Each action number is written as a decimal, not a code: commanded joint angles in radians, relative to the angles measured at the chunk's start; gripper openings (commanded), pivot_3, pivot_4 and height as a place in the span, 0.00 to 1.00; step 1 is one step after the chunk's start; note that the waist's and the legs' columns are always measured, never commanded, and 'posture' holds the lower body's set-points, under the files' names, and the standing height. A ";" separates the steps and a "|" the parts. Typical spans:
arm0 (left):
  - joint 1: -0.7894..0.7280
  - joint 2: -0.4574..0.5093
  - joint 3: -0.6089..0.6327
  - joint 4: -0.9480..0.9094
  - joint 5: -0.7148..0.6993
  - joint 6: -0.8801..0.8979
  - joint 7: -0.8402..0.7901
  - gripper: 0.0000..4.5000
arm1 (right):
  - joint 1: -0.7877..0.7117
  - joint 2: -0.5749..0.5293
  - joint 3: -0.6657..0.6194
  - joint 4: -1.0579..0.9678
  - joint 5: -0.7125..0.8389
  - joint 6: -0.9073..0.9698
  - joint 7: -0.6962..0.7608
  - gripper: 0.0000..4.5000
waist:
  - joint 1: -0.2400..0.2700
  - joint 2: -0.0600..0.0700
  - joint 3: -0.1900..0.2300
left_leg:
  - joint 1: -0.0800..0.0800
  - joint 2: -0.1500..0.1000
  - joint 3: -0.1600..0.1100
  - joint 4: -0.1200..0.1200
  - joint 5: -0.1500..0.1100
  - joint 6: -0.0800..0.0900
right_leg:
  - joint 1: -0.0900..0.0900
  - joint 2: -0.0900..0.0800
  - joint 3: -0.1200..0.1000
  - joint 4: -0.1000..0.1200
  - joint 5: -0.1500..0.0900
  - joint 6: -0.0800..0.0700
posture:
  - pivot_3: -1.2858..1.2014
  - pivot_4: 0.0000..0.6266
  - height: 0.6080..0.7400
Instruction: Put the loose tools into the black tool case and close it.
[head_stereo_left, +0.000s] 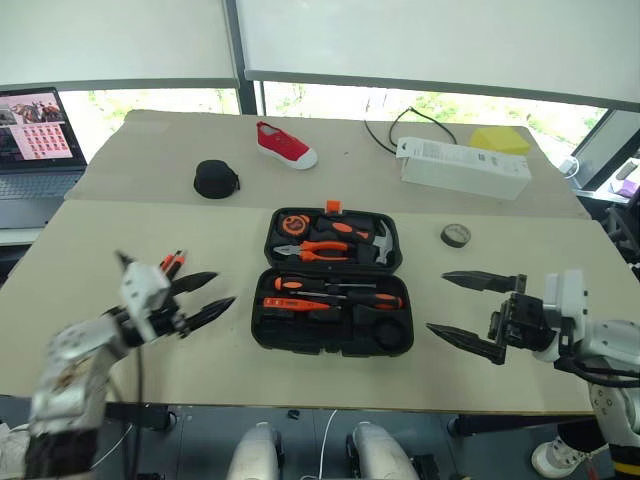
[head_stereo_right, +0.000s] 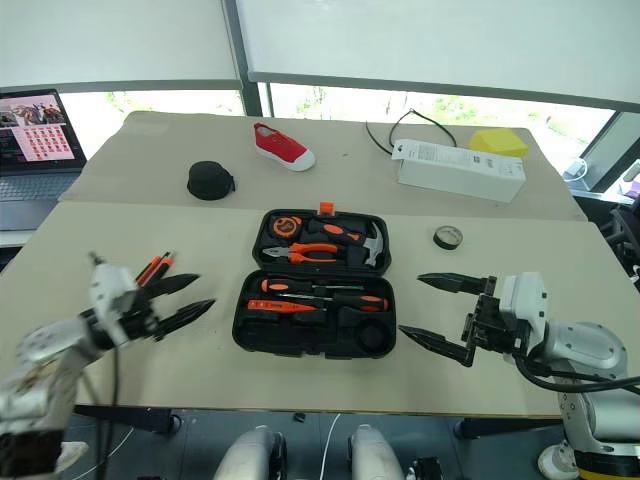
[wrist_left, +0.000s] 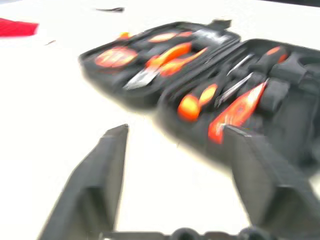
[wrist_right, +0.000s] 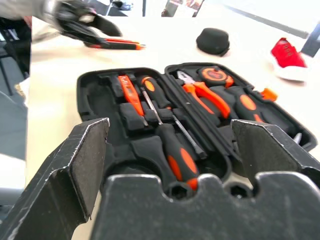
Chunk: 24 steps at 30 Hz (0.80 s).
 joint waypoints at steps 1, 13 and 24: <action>0.157 -0.044 0.204 -0.015 -0.043 -0.049 0.074 1.00 | -0.013 0.051 0.012 -0.004 0.021 -0.082 0.018 1.00 | 0.002 0.000 0.000 | 0.001 0.000 0.001 0.000 0.000 0.000 | 0.000 0.000 0.000 0.000 0.000 0.000 | 0.52 0.24 1.00; 0.281 0.002 0.385 0.148 -0.104 0.033 0.181 1.00 | -0.008 0.187 0.102 -0.048 0.035 -0.147 -0.007 1.00 | 0.014 -0.005 -0.001 | 0.004 0.002 0.007 0.000 0.000 -0.001 | -0.001 -0.002 -0.002 0.000 -0.005 -0.006 | 0.52 0.24 1.00; -0.282 0.260 -0.054 0.267 -0.012 0.487 0.302 1.00 | -0.047 0.164 0.155 -0.025 0.016 -0.133 0.004 1.00 | 0.005 -0.006 -0.002 | 0.005 0.001 0.012 -0.006 0.000 -0.002 | -0.002 0.000 0.000 0.002 -0.003 -0.005 | 0.52 0.24 1.00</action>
